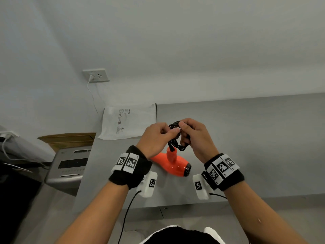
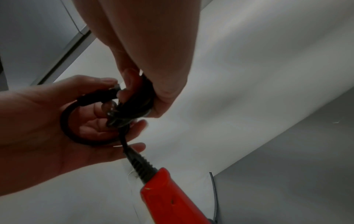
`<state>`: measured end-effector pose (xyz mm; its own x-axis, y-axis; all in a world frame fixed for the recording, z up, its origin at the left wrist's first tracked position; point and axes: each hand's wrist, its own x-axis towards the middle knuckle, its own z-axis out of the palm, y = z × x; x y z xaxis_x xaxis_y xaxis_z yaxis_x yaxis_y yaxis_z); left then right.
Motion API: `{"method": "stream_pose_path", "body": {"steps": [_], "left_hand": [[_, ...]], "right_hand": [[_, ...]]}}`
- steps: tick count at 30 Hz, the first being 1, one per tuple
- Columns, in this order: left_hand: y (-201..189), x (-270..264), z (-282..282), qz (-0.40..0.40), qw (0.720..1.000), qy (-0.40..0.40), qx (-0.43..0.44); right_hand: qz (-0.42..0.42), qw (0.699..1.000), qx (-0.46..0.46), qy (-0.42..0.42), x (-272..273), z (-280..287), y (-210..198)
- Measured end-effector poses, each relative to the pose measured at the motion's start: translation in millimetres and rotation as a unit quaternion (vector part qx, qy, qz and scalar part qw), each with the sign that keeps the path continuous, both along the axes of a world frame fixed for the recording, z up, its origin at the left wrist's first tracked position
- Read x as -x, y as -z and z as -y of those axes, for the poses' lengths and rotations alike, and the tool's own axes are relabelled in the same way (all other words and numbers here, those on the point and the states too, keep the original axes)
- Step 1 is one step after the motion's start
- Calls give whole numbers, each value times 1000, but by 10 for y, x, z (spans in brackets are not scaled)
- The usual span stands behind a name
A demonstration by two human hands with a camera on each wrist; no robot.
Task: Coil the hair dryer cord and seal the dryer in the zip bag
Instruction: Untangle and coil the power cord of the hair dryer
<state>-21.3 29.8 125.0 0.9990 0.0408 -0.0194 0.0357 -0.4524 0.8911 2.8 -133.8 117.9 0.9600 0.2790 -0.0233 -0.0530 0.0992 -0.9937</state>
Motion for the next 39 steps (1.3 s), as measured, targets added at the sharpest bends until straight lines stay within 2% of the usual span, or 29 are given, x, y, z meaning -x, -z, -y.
{"method": "stream_pose_path", "body": {"steps": [4, 9, 14, 17, 21, 25, 29, 31, 33, 35, 37, 39], "left_hand": [[70, 18, 114, 15, 999, -27, 18], [95, 15, 186, 6, 990, -21, 142], [98, 21, 225, -29, 951, 4, 308], [76, -22, 189, -58, 931, 6, 361], [33, -99, 176, -15, 948, -42, 314], [-74, -170, 170, -6, 950, -86, 301], [-74, -131, 210, 1, 969, -52, 243], [-46, -94, 237, -1, 976, -32, 214], [-23, -100, 223, 1, 979, -42, 201], [-16, -121, 206, 0, 980, -58, 193], [-6, -136, 228, -8, 977, -64, 202], [1, -141, 269, -19, 968, -66, 240]], "right_hand": [[42, 997, 46, 46, 34, 44, 26], [53, 997, 11, 54, 108, 92, 40], [37, 998, -4, 48, 75, 144, 39], [26, 999, -12, 34, 90, 155, 62], [-7, 999, -16, 36, 134, 123, 112], [-3, 1000, 5, 7, 100, 112, 126], [8, 997, 53, 48, 79, 121, 173], [66, 980, 155, 103, 112, 141, 238], [167, 942, 256, 137, 187, 177, 272], [237, 924, 287, 88, 285, 165, 276], [237, 914, 330, 12, 343, 111, 321], [228, 901, 369, 16, 320, 81, 403]]}}
